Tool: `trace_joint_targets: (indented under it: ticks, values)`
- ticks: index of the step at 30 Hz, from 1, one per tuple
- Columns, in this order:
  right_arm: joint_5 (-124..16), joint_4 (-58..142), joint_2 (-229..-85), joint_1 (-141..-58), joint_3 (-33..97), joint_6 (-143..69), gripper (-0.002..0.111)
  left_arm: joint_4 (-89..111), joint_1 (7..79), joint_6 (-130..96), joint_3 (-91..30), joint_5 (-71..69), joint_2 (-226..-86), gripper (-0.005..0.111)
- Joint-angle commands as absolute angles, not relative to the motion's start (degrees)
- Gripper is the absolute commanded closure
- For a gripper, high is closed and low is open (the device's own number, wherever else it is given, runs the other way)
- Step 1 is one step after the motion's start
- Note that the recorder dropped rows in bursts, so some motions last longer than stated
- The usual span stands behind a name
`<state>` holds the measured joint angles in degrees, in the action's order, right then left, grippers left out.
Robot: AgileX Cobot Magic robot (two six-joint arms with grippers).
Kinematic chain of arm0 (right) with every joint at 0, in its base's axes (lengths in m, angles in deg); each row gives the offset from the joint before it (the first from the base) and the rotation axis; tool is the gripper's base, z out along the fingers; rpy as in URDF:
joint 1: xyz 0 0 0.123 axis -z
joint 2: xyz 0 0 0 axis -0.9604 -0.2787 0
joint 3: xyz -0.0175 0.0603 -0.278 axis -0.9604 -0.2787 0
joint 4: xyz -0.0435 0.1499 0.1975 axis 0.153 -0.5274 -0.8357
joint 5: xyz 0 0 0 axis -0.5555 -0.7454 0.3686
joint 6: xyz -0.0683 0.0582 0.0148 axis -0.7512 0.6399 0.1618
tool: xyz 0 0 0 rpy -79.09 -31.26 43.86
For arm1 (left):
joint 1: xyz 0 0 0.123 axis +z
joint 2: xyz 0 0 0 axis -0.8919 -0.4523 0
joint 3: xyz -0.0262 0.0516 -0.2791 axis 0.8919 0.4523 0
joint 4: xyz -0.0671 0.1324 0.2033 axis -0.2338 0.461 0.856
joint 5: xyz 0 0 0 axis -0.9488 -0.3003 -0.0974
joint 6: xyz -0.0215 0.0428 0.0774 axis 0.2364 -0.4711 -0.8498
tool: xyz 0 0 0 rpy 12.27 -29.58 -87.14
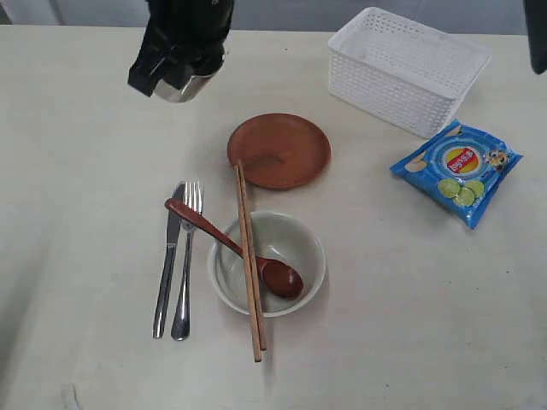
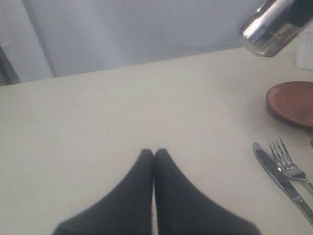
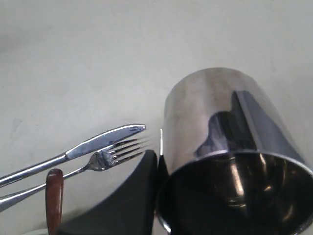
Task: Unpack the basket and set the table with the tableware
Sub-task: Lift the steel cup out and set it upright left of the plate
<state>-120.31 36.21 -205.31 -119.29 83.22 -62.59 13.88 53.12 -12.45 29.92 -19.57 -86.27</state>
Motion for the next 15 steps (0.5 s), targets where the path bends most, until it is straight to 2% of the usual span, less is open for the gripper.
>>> trace_joint_targets:
  ticks: [1,15]
  values:
    - [-120.95,43.15,-207.02,-121.89,83.53,-64.49,0.108,13.78,53.27,-12.43,30.05,-19.14,-86.08,0.107]
    - [-120.16,47.42,-214.72,-122.63,86.03,-63.14,0.108,13.78,53.27,-12.43,30.05,-19.14,-86.08,0.107]
